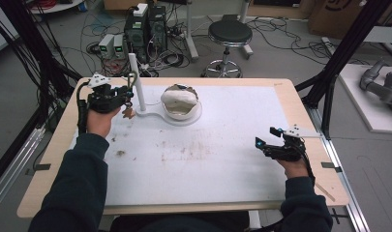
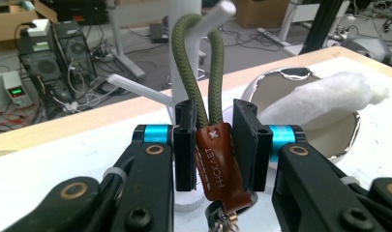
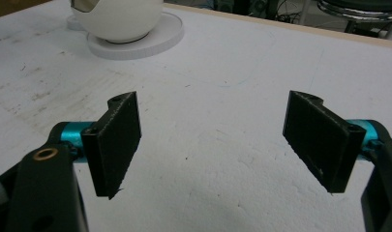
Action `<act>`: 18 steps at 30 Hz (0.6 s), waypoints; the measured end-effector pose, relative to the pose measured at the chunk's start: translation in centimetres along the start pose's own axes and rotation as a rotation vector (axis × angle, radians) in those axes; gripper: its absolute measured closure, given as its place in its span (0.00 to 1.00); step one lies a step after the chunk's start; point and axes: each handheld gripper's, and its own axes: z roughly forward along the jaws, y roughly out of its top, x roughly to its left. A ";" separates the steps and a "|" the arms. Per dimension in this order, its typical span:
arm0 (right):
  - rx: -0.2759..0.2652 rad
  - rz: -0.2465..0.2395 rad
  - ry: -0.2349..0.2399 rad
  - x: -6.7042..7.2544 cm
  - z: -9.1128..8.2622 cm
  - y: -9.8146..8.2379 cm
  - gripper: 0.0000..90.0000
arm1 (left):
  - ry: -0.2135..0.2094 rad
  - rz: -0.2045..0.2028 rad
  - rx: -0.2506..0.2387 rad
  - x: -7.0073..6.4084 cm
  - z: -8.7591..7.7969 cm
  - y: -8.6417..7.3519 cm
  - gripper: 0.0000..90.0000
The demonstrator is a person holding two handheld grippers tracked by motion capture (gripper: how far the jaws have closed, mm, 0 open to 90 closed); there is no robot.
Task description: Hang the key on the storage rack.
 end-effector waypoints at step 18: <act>0.011 0.014 -0.010 -0.3 -0.1 -0.4 0.24 | -0.080 -0.030 -0.112 -0.4 -2.8 -5.5 0.36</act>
